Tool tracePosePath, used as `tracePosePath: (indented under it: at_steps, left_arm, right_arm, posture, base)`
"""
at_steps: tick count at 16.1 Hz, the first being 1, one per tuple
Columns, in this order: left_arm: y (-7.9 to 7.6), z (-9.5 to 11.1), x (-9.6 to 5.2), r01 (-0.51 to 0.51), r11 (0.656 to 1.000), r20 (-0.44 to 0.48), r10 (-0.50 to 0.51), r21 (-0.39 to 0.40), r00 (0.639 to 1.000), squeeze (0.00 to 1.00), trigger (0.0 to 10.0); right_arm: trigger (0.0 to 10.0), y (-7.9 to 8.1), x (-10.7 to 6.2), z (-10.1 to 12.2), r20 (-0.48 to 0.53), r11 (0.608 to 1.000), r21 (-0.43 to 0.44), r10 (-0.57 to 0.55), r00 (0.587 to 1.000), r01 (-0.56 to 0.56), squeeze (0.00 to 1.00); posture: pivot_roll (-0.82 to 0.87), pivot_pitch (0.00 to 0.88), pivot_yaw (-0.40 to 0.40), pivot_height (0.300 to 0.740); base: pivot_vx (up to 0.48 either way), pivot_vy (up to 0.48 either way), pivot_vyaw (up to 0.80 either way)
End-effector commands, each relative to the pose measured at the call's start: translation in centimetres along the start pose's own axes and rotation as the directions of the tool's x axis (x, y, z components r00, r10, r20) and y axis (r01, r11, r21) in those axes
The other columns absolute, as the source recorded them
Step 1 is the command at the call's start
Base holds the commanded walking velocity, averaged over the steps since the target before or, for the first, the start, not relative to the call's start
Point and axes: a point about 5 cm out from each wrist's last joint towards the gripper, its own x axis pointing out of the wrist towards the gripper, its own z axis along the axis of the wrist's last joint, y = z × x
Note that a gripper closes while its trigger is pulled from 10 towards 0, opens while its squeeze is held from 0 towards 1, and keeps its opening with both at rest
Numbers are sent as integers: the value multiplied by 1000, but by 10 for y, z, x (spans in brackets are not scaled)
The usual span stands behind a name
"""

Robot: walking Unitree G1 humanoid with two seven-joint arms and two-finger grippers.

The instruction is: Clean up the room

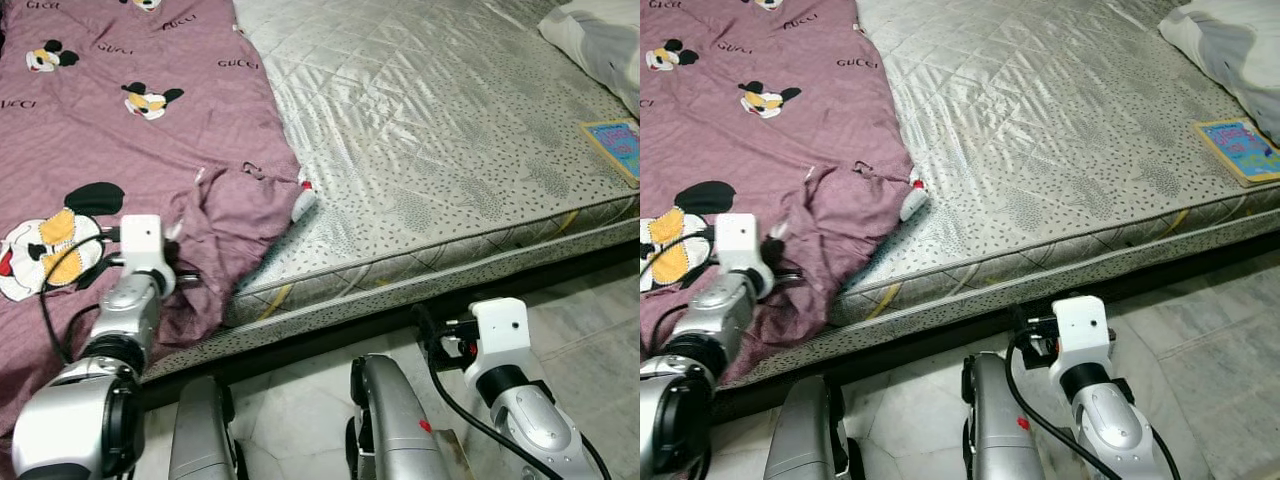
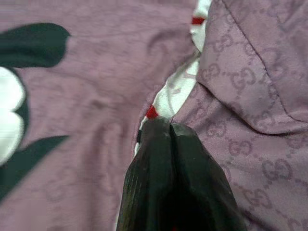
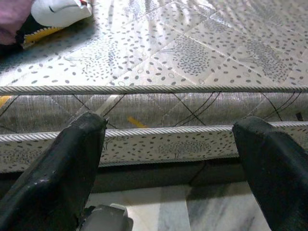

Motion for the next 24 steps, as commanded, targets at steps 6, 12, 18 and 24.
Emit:
tracePosePath:
  at_steps: [6, 12, 18, 24]
  left_arm:
    - [43, -6, -10, -131, 986, -26, 134, 102, 991, 0, 0]
    - [21, -17, -10, -31, 993, -20, 33, 118, 999, 0, 0]
    - [30, -35, -33, 22, 996, 109, -31, 85, 994, 0, 0]
    - [14, -35, -71, 26, 998, 262, -42, 64, 964, 0, 0]
  right_arm:
    - [10000, 1, 2, -4, -8, 1000, 9, -6, 1000, 6, 0]
    - [10000, 1, 5, -2, 0, 1000, 14, -10, 1000, 10, 0]
    - [10000, 5, 10, -1, 8, 1000, 31, 2, 1000, -2, 0]
    - [10000, 12, 16, 0, 17, 999, 47, 22, 1000, -23, 0]
  posture:
    - [-133, 206, 0, 557]
    - [-123, 204, 7, 557]
    - [-73, 202, 9, 557]
    - [-49, 195, 4, 557]
  base:
    - [0, 0, 0]
    - [0, 0, 0]
    - [0, 0, 0]
    - [0, 0, 0]
